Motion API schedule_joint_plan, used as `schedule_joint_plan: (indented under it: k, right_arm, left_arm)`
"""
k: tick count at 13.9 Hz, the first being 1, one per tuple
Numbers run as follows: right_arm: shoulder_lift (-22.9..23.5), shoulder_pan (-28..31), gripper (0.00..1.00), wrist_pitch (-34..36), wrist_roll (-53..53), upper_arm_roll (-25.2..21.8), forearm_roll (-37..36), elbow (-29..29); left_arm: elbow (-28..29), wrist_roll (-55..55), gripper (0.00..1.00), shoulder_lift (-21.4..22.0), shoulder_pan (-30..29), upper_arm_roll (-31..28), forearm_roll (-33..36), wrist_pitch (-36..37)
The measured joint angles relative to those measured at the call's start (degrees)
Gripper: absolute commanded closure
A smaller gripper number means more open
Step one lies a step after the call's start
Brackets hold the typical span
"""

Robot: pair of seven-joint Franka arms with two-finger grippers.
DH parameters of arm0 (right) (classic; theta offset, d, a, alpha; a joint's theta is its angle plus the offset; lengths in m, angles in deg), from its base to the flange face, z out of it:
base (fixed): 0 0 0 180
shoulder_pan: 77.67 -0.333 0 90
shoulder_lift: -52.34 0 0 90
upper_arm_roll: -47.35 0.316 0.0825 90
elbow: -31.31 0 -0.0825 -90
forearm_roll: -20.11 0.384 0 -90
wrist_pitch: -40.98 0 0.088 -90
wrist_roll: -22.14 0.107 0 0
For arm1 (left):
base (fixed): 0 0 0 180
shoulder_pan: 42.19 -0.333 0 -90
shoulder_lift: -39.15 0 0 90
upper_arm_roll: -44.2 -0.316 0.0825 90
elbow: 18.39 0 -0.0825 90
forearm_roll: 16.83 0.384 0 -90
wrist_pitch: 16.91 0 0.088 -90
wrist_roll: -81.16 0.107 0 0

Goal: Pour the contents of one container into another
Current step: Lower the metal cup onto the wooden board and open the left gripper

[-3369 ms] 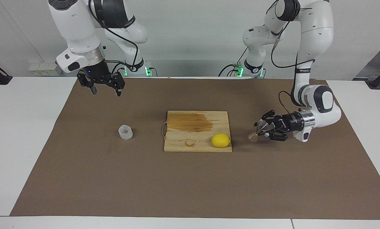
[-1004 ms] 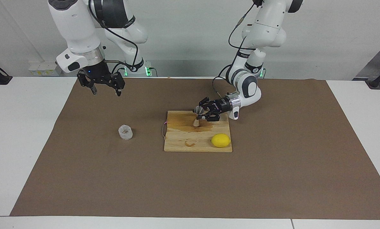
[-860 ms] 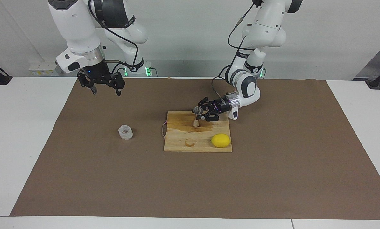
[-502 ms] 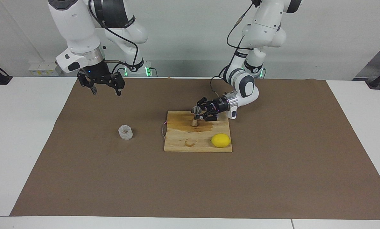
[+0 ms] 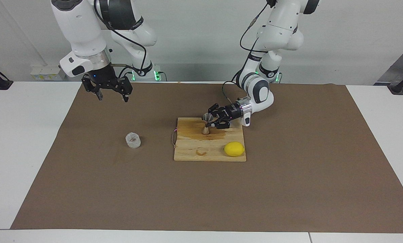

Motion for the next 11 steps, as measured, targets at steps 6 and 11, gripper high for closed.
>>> schedule_joint_plan:
  k: [6,11]
  right_arm:
    - [0.0,0.0,0.0,0.0,0.0,0.0,0.0,0.0]
    - [0.0,0.0,0.0,0.0,0.0,0.0,0.0,0.0]
  left_arm:
    - [-0.2,0.0,0.49,-0.4,0.2,0.0,0.0,-0.2]
    - [-0.3,0.1,0.11,-0.5,0.2,0.0,-0.1,-0.3]
